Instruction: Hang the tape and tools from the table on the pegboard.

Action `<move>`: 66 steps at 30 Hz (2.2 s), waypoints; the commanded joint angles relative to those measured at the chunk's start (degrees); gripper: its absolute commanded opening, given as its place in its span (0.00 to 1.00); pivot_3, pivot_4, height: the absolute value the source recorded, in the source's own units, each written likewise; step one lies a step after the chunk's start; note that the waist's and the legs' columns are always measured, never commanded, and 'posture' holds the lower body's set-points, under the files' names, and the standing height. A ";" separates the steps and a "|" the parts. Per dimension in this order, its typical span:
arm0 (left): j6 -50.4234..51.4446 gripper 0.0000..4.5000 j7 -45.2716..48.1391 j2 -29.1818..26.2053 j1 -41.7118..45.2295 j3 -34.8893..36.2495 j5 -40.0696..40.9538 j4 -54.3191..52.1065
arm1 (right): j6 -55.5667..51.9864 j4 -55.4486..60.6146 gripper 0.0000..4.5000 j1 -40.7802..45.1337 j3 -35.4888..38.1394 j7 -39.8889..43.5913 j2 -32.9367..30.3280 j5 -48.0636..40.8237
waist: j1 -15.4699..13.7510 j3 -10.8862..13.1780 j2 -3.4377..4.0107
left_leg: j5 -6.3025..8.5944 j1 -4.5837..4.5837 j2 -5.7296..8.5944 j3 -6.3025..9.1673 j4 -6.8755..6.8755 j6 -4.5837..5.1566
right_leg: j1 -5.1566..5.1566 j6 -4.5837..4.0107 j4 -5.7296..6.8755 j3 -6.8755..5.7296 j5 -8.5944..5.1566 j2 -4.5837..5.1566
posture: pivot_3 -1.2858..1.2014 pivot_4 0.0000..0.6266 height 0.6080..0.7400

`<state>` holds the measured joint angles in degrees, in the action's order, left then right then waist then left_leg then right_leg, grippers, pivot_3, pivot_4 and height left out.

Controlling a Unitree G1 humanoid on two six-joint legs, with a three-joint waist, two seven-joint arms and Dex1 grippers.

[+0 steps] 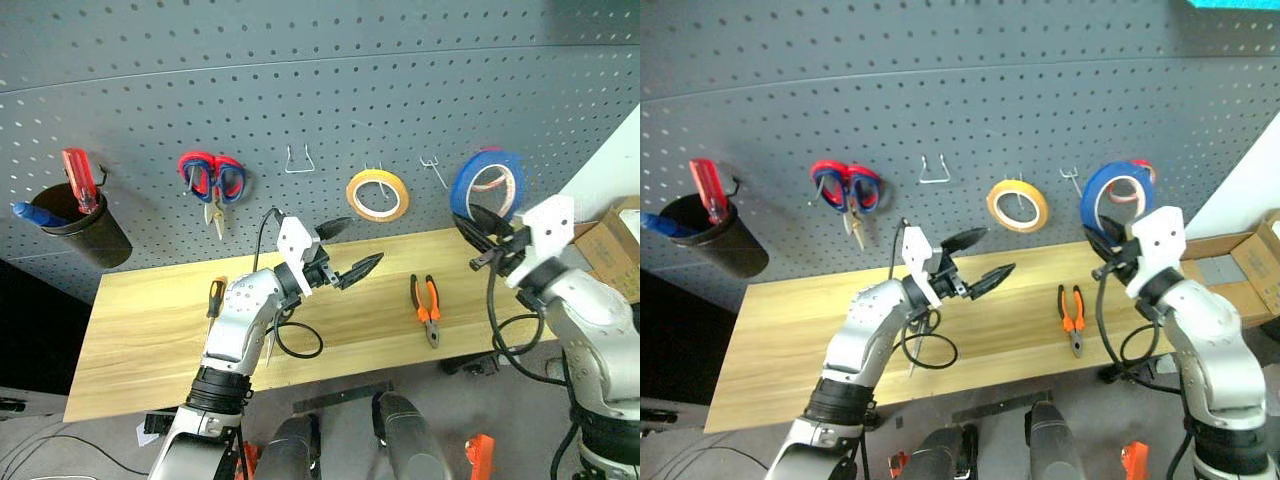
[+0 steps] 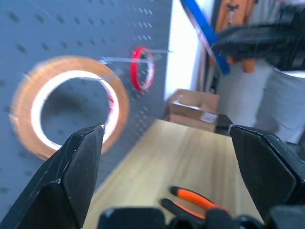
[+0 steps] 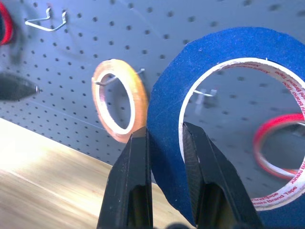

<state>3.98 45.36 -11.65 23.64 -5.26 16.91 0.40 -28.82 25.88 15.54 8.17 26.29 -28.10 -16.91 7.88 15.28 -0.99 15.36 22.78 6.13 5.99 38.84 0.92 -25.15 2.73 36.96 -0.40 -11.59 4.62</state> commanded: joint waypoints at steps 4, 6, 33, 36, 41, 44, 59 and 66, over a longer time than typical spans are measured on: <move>-1.64 1.00 -2.94 0.01 -1.76 0.91 0.30 -4.41 | 6.19 -8.24 0.08 4.35 -2.94 1.69 0.78 1.82 | -0.37 -0.32 0.04 | -0.05 0.04 0.00 0.01 0.00 -0.10 | -0.06 -0.04 0.00 0.00 0.06 0.00 | 0.42 0.26 1.00; -1.46 1.00 -3.55 -0.24 -1.85 0.96 0.22 -4.71 | 9.13 -13.39 0.08 5.86 -3.94 2.07 1.53 2.94 | -0.45 -0.49 0.02 | -0.05 0.03 0.00 0.00 0.00 -0.09 | -0.06 -0.07 0.01 0.01 0.08 -0.01 | 0.42 0.26 1.00; -1.04 1.00 -1.23 -4.95 -2.92 -4.04 -4.88 3.41 | -7.90 -3.82 0.98 -7.21 -0.03 8.67 -6.49 -3.20 | -2.87 -1.88 0.38 | -0.01 -0.12 -0.19 -0.51 0.00 0.06 | -0.13 -0.01 0.01 1.04 0.33 -0.44 | 0.42 0.30 1.00; 0.18 1.00 -0.52 -5.98 -5.02 -3.36 -3.84 4.19 | -13.37 -2.80 0.98 -9.00 -4.00 6.95 -7.24 -1.92 | -2.03 -1.84 0.28 | 0.02 -0.23 -0.46 -0.82 0.01 0.10 | -0.10 -0.01 -0.06 1.08 0.33 -0.60 | 0.42 0.34 1.00; 1.56 1.00 4.60 -11.22 -10.09 -6.05 -5.50 2.04 | -25.21 -19.70 0.98 0.15 -8.21 -8.70 0.90 6.81 | -0.79 -1.71 0.04 | 0.03 -0.97 -0.68 -1.57 0.01 0.19 | 0.40 0.18 -0.08 1.40 0.32 -0.65 | 0.44 0.38 1.00; 2.35 1.00 3.46 -12.31 -12.13 -5.60 -6.09 -0.06 | -27.00 -26.38 0.98 3.82 -6.25 -12.84 4.01 8.27 | -1.37 -1.65 0.00 | 0.02 -1.05 -0.67 -1.55 0.02 0.24 | 0.49 0.19 -0.12 1.37 0.32 -0.63 | 0.45 0.39 1.00; 7.43 1.00 -0.03 -14.39 -18.99 -2.85 -4.73 -8.07 | -33.19 -34.03 0.98 10.12 -7.99 -9.72 7.30 5.80 | -3.12 -1.62 -0.01 | 0.19 -0.73 -0.68 -1.55 -0.10 0.45 | 0.06 -0.09 -0.14 1.35 0.48 -0.63 | 0.47 0.39 1.00; 8.31 1.00 -0.25 -14.62 -19.44 -2.80 -4.94 -9.60 | -28.72 -42.99 0.98 13.11 -11.11 -9.96 8.29 8.85 | -3.10 -1.62 0.00 | 0.19 -0.74 -0.68 -1.58 -0.10 0.45 | 0.04 -0.10 -0.13 1.36 0.48 -0.63 | 0.48 0.38 1.00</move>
<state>12.30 45.51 -26.12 4.70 -8.69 11.31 -6.61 -59.05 -15.74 27.35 -2.58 16.35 -20.05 -8.82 4.78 13.66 -0.99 15.55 22.04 5.45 4.41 38.74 1.36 -25.10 2.63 36.82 0.96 -11.11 3.99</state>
